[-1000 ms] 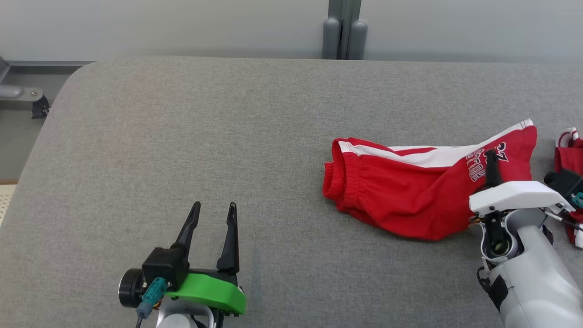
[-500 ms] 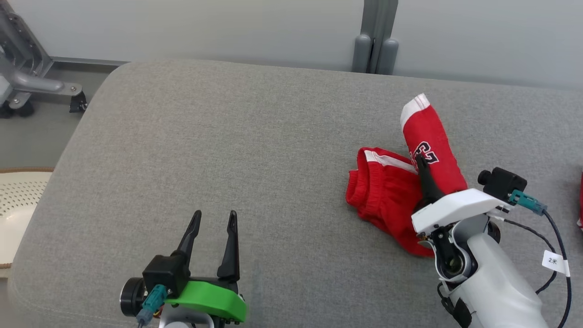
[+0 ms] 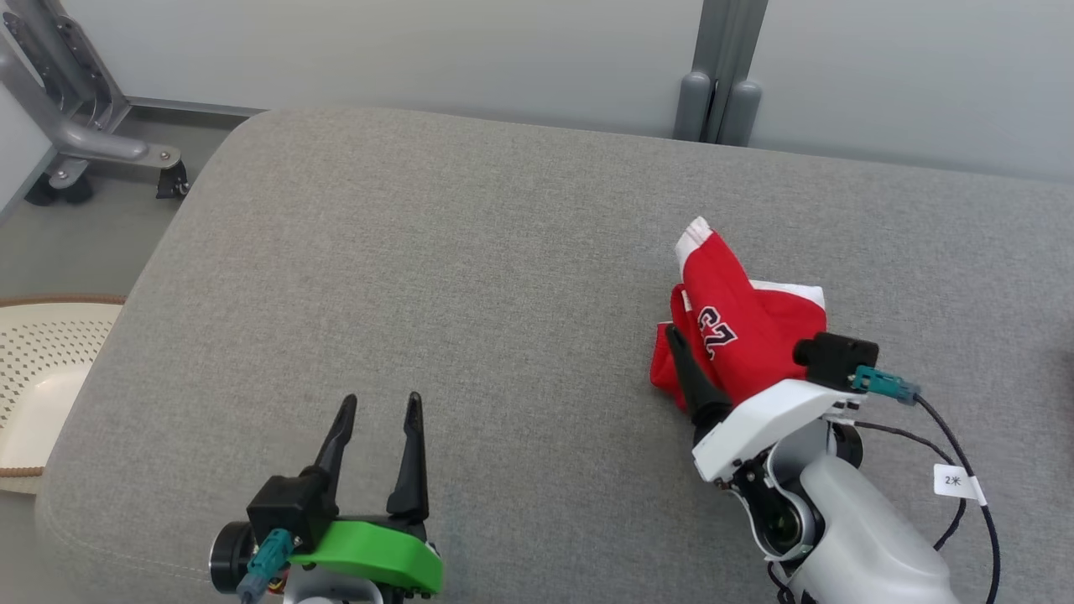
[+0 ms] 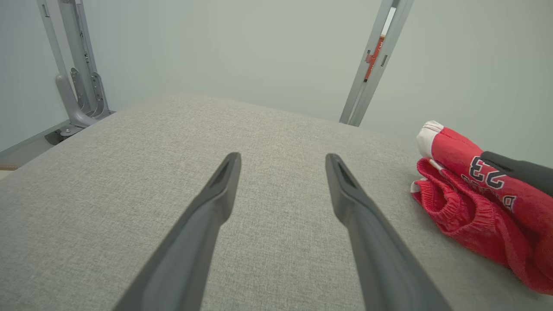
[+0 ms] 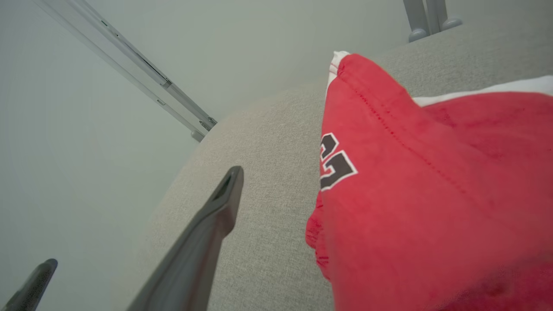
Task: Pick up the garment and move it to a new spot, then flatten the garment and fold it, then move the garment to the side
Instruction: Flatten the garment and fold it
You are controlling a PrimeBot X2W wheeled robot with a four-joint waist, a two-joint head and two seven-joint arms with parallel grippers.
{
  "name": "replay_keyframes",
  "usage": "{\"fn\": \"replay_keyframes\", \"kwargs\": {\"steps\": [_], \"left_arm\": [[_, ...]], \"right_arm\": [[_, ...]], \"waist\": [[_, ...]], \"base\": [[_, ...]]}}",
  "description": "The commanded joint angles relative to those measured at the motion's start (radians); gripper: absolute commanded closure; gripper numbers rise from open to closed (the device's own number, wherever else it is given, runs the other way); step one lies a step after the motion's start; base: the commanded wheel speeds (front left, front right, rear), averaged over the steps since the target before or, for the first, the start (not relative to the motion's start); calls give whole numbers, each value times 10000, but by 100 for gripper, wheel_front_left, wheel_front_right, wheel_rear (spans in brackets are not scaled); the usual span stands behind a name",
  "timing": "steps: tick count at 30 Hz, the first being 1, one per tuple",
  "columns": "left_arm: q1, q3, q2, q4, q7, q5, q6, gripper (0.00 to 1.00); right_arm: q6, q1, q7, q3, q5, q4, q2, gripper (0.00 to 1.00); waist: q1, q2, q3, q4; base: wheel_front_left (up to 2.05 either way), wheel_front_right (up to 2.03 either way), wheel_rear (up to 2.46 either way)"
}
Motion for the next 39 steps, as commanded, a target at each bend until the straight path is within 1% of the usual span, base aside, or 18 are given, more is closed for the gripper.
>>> {"fn": "replay_keyframes", "kwargs": {"steps": [1,6,9,16,19,22,24,26,29,32,36,39], "left_arm": [[-39,128,33,-17,-26,-41,33,0],[-199,401,33,44,-26,113,-96,0],[-195,462,31,34,-26,136,-120,0],[-33,403,31,-5,-26,52,-91,0],[36,453,33,-3,-26,96,-90,0],[22,544,31,-59,-26,194,-120,0],[-61,623,31,-195,-26,185,-143,0],[-159,696,31,-396,-28,183,-148,0],[-281,813,31,-751,-26,110,-159,0],[-350,901,31,-1094,-26,124,-192,0],[-428,1054,31,-1438,-26,180,-237,0],[-437,1144,31,-1583,-26,241,-238,0]], "right_arm": [[4,94,-32,241,-173,-56,-60,0],[4,45,59,1245,-391,-29,-107,0],[2,-49,-92,1708,-754,181,-241,0],[2,-200,-207,2464,-1143,576,-278,0],[2,-279,-172,2749,-1195,557,-408,0],[2,-379,-336,2753,-1264,383,-677,0],[2,-454,-563,2587,-1515,224,-1018,0],[2,-457,-811,2202,-1829,56,-1369,0],[2,-207,-1062,1318,-2483,-356,-1818,0],[2,176,-1169,332,-3193,-976,-2070,0],[2,899,-1181,-1123,-4251,-2305,-1978,0],[2,1538,-1177,-2025,-4904,-3322,-1676,0]], "waist": [[0,0,10,-10],[0,0,7,-73],[0,0,-13,-107],[0,0,-69,-268],[0,0,-113,-459],[0,0,-165,-729],[0,0,-185,-943],[0,0,-195,-1174],[0,0,-177,-1543],[0,0,-123,-1904],[0,0,-34,-2343],[0,0,38,-2611]], "base": [[0,0,0],[0,0,0],[0,0,0],[0,0,0],[0,0,0],[0,0,0],[0,0,0],[0,0,0],[0,0,0],[0,0,0],[0,0,0],[0,0,0]]}}
